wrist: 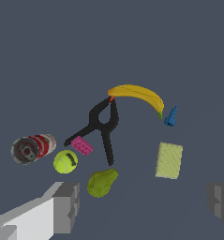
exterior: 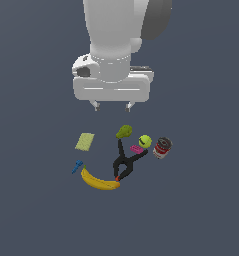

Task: Pick up a designated object from a clutter of objects.

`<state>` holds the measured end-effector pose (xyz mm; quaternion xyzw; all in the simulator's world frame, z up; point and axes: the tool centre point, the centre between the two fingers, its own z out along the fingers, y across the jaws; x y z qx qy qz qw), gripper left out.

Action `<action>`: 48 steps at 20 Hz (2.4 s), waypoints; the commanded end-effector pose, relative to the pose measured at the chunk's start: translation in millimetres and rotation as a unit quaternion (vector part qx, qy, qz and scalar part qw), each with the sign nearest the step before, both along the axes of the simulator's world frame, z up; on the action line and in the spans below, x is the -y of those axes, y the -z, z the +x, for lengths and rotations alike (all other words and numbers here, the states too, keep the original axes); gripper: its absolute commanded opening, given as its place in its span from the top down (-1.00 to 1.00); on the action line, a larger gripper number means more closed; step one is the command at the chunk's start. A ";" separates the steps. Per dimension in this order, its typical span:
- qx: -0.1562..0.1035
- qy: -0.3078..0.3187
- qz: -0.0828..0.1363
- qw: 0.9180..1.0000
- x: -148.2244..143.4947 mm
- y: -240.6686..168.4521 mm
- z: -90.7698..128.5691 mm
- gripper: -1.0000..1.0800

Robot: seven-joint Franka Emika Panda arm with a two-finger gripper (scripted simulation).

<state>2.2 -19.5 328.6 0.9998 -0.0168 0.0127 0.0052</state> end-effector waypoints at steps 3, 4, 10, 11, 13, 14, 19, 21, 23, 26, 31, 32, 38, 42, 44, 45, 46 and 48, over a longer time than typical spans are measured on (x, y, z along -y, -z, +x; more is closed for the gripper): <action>-0.001 0.002 0.001 1.000 0.2 0.3 -1.0 -0.92; -0.003 0.005 0.002 1.000 0.5 0.7 -2.3 -0.92; -0.014 0.025 0.011 1.000 4.3 0.7 -11.0 -0.92; -0.014 0.025 0.011 1.000 4.3 0.7 -10.9 -0.92; -0.013 0.022 0.010 1.000 3.2 1.6 -10.0 -0.92; -0.013 0.018 0.010 1.000 1.5 3.2 -9.3 -0.92; -0.014 -0.015 0.005 1.000 -17.1 20.7 -2.6 -0.92; -0.014 -0.037 0.002 0.999 -29.0 31.8 1.0 -0.92; -0.015 -0.063 -0.001 0.998 -43.8 45.3 4.7 -0.92; -0.015 -0.111 -0.006 0.994 -71.9 70.3 9.3 -0.92; -0.015 -0.211 -0.009 0.977 -132.6 122.3 9.7 -0.92; -0.015 -0.229 -0.009 0.973 -144.2 132.0 8.4 -0.92; -0.015 -0.314 -0.004 0.949 -198.6 176.6 -3.7 -0.92; -0.014 -0.347 -0.001 0.938 -219.8 193.6 -11.1 -0.92; -0.014 -0.356 0.000 0.934 -225.8 198.5 -13.5 -0.92; -0.014 -0.359 0.000 0.933 -227.7 200.0 -14.2 -0.92; -0.014 -0.361 0.000 0.933 -228.8 200.9 -14.7 -0.92; -0.014 -0.358 0.000 0.933 -227.6 199.9 -14.6 -0.92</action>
